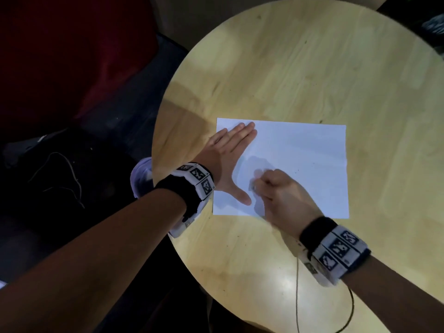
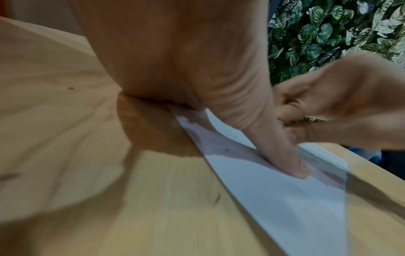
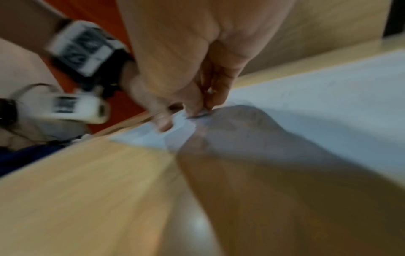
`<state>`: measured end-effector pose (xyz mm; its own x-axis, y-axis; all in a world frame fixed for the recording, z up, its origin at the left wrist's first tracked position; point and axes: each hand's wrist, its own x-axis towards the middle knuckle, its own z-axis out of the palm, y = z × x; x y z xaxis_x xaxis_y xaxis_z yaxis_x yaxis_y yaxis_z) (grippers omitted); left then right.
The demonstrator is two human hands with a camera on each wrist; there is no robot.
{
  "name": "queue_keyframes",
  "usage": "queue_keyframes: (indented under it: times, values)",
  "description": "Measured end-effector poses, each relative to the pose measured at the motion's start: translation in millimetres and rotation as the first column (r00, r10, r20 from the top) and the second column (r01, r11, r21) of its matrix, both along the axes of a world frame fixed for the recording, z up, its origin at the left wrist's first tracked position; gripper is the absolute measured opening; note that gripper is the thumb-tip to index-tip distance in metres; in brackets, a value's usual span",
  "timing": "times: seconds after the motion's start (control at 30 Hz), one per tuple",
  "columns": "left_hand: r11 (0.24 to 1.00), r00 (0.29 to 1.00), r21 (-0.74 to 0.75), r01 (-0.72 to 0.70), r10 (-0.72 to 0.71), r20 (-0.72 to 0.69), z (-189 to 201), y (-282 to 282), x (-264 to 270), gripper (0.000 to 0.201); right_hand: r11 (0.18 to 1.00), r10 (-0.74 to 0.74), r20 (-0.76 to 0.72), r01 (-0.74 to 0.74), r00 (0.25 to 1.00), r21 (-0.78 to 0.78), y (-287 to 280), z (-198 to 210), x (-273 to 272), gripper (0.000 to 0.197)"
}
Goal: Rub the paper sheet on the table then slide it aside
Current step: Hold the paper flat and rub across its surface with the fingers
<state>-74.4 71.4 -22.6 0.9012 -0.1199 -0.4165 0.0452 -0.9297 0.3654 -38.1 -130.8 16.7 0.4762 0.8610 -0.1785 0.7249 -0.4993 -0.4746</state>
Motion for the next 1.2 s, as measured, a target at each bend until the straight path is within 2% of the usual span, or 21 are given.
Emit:
queue_keyframes:
  times: [0.03,0.13,0.2,0.27,0.37,0.43,0.53,0.6,0.67,0.77,0.83,0.9,1.0,1.03,1.13,1.2]
  values:
    - [1.000,1.000,0.001,0.003,-0.003,-0.003,0,0,0,0.156,1.000,0.014,0.023,-0.014,1.000,-0.001,8,-2,12,0.013]
    - [1.000,1.000,0.004,0.012,-0.012,-0.025,0,0,1,0.156,0.990,-0.140,0.167,0.140,0.976,0.015,47,-8,56,0.012]
    - [1.000,1.000,0.004,0.012,-0.012,-0.027,0,0,1,0.157,0.976,-0.219,0.181,0.218,0.959,0.030,54,-12,60,0.009]
    - [1.000,1.000,0.005,0.010,-0.010,-0.012,-1,0,1,0.156,0.981,-0.194,0.137,0.196,0.971,0.003,37,-11,37,0.007]
    - [1.000,1.000,-0.016,0.000,0.000,0.024,-3,1,-1,0.155,0.996,-0.072,0.027,0.073,0.997,-0.054,6,2,-5,0.013]
    - [1.000,1.000,-0.016,-0.001,0.002,0.026,-2,1,-1,0.155,1.000,-0.018,0.017,0.018,1.000,-0.024,10,1,8,0.017]
    - [1.000,1.000,-0.003,0.009,-0.009,-0.010,-1,0,1,0.156,0.983,-0.182,0.100,0.180,0.978,0.028,44,-7,50,0.012]
    - [1.000,1.000,0.010,0.008,-0.008,-0.015,-1,0,1,0.157,0.967,-0.254,0.126,0.250,0.959,0.042,52,-13,54,0.009]
    - [1.000,1.000,-0.014,-0.005,0.005,0.013,-2,0,0,0.157,0.980,-0.198,0.137,0.201,0.971,-0.010,39,-12,31,0.011]
    - [0.999,0.999,-0.047,-0.017,0.019,0.049,-5,0,-3,0.157,0.993,-0.115,0.014,0.115,0.993,-0.017,3,-3,-5,0.011]
    - [0.999,0.999,-0.044,-0.016,0.018,0.046,-5,1,-3,0.157,1.000,0.000,0.004,0.000,1.000,-0.012,4,3,-2,0.013]
    - [1.000,1.000,-0.025,-0.004,0.005,0.025,-4,1,0,0.157,0.999,-0.027,0.013,0.027,1.000,-0.026,23,-3,27,0.014]
    - [1.000,1.000,0.008,0.011,-0.011,-0.006,-2,0,1,0.158,0.975,-0.223,0.115,0.222,0.968,0.026,52,-10,58,0.010]
    - [1.000,1.000,0.008,0.010,-0.010,-0.008,-1,0,1,0.158,0.971,-0.241,0.138,0.237,0.961,0.042,52,-10,55,0.011]
    - [1.000,1.000,-0.015,-0.003,0.004,0.021,-2,0,-1,0.157,0.977,-0.214,0.047,0.213,0.976,0.017,19,-9,13,0.005]
    - [1.000,0.999,-0.016,0.002,-0.001,0.037,-3,1,-2,0.156,0.995,-0.099,-0.019,0.098,0.995,-0.021,-5,3,-17,0.012]
